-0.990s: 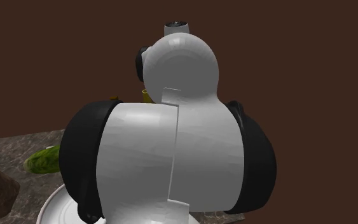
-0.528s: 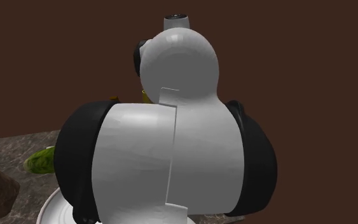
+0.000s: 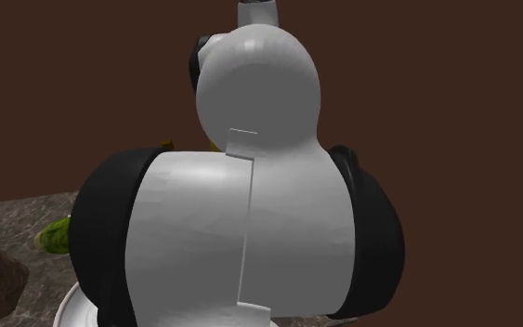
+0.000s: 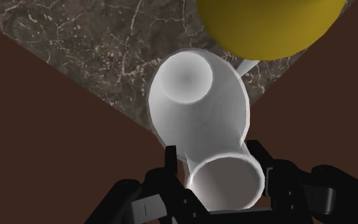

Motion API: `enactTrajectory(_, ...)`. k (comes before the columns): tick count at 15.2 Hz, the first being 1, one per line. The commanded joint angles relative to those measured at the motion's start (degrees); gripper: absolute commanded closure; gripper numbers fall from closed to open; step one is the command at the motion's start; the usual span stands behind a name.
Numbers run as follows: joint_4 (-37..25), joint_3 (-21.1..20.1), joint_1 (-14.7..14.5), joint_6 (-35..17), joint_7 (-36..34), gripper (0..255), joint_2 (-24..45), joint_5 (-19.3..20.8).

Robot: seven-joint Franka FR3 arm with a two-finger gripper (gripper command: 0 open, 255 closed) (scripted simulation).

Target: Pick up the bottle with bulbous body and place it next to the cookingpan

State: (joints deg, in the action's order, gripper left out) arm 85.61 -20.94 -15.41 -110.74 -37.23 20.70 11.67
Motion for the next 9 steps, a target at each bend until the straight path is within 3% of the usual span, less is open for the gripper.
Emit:
enactTrajectory(1, -1.3, -0.1, 0.0, 1.5, 0.3, 255, -0.2, -0.2)
enactTrajectory(9, -7.7, -0.2, -0.5, 7.6, 0.8, 255, 0.0, -0.3)
